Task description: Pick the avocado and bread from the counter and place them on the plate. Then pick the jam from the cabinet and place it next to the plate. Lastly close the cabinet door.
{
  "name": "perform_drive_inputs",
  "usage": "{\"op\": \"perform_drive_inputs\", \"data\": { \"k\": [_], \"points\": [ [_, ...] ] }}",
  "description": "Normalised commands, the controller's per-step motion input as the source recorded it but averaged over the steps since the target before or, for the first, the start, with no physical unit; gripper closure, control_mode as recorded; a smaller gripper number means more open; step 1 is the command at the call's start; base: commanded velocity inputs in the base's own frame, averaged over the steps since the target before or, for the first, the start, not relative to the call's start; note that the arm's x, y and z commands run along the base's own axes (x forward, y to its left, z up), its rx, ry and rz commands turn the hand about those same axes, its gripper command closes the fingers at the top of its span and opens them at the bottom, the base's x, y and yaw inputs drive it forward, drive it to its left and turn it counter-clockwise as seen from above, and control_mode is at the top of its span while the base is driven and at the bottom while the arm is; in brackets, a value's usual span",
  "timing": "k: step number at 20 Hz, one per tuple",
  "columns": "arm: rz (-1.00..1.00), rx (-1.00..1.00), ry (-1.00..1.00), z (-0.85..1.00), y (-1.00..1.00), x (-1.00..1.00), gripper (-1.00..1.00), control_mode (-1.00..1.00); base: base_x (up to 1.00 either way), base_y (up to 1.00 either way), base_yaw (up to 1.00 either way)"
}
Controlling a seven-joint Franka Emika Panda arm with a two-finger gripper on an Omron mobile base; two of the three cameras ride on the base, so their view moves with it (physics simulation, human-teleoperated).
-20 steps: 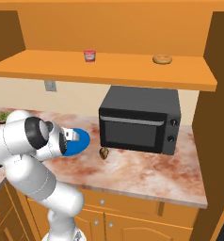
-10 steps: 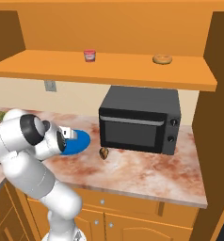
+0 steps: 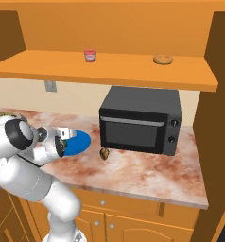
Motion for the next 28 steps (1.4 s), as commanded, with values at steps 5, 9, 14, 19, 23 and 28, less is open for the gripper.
{"op": "perform_drive_inputs", "data": {
  "k": [5,9,14,19,23,28],
  "points": [
    [0.00,0.04,-0.06,0.53,-0.17,-0.20,-1.00,-1.00,0.00,0.00,0.00],
    [-0.01,0.09,0.00,0.66,-0.30,-0.41,-1.00,-1.00,0.00,0.00,0.00],
    [-0.01,0.05,0.00,0.99,-0.05,-0.28,-1.00,-1.00,0.00,0.00,0.00],
    [0.00,0.02,0.00,0.95,0.00,-0.19,-1.00,-1.00,0.00,0.00,0.00],
    [0.00,0.04,0.07,0.81,0.00,-0.34,-1.00,-1.00,0.00,0.00,0.00],
    [-0.02,0.01,0.33,0.54,0.00,-0.30,-1.00,-1.00,0.00,0.00,0.00]
  ]
}}
